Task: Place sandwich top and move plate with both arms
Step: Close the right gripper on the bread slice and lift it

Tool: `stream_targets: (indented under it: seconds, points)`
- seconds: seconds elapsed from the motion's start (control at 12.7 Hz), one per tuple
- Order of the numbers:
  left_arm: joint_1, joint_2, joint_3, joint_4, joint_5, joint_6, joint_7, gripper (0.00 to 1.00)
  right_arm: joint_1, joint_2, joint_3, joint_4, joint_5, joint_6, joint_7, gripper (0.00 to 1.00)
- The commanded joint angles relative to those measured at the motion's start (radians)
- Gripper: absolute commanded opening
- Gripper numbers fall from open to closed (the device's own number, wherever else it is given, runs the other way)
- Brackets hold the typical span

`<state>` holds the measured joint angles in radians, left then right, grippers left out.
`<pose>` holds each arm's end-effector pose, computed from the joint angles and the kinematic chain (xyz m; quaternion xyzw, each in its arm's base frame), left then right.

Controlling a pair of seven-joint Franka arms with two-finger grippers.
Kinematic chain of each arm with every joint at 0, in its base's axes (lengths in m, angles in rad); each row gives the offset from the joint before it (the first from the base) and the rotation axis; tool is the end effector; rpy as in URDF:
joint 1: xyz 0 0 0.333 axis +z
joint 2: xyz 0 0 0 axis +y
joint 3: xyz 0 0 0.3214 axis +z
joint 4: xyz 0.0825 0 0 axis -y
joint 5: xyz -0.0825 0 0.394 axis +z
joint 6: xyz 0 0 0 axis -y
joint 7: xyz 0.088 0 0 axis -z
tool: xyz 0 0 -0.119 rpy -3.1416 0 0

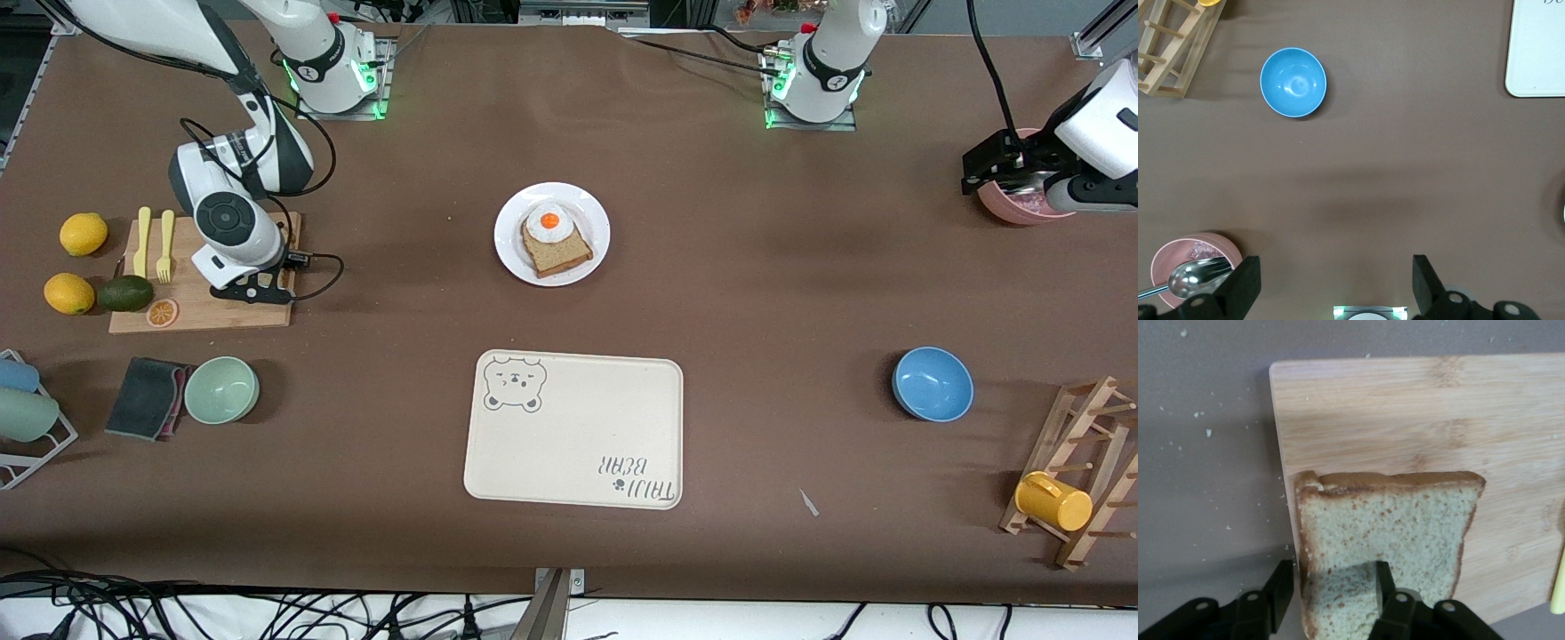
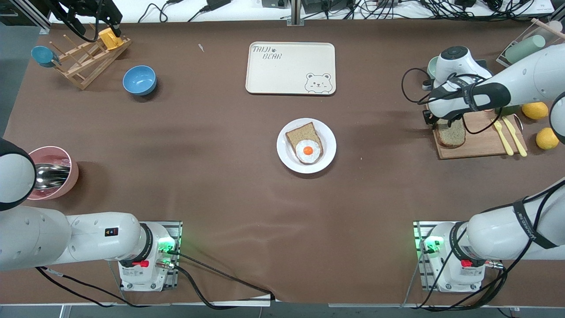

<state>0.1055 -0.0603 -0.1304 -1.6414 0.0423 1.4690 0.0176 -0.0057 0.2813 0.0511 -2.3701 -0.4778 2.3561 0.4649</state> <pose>0.5320 -0.0099 0.6090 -0.9979 0.0199 0.0562 0.0252 0.4784 0.0130 0.1718 0.9807 -0.0144 -0.1032 0.1654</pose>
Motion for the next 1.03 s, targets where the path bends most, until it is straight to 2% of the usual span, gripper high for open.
stream_targets:
  seconds: [0.0, 0.08, 0.32, 0.47, 0.63, 0.79, 0.95]
  points:
    - [0.016, 0.013, -0.005, 0.032, 0.017, -0.026, 0.012, 1.00, -0.005, 0.006, 0.007, -0.008, -0.027, 0.003, 0.024, 0.46]
    - [0.017, 0.013, -0.005, 0.032, 0.017, -0.026, 0.012, 1.00, -0.005, 0.006, 0.007, -0.006, -0.027, 0.003, 0.023, 0.41]
    - [0.019, 0.026, -0.005, 0.034, 0.017, -0.026, 0.012, 1.00, -0.005, 0.001, 0.007, -0.005, -0.027, -0.005, 0.023, 0.04]
    - [0.017, 0.033, -0.006, 0.032, 0.017, -0.024, 0.012, 1.00, -0.005, -0.002, 0.010, -0.005, -0.025, -0.005, 0.023, 0.00]
    - [0.013, 0.031, -0.014, 0.026, 0.008, -0.038, 0.006, 1.00, -0.005, -0.042, 0.048, 0.021, -0.027, -0.058, 0.015, 0.00]
    - [0.011, 0.027, -0.017, 0.031, 0.008, -0.058, 0.001, 1.00, -0.005, -0.083, 0.134, 0.113, -0.006, -0.220, 0.026, 0.00]
    - [0.013, 0.028, -0.015, 0.043, 0.007, -0.058, 0.001, 1.00, -0.005, -0.097, 0.235, 0.242, 0.129, -0.374, 0.050, 0.00]
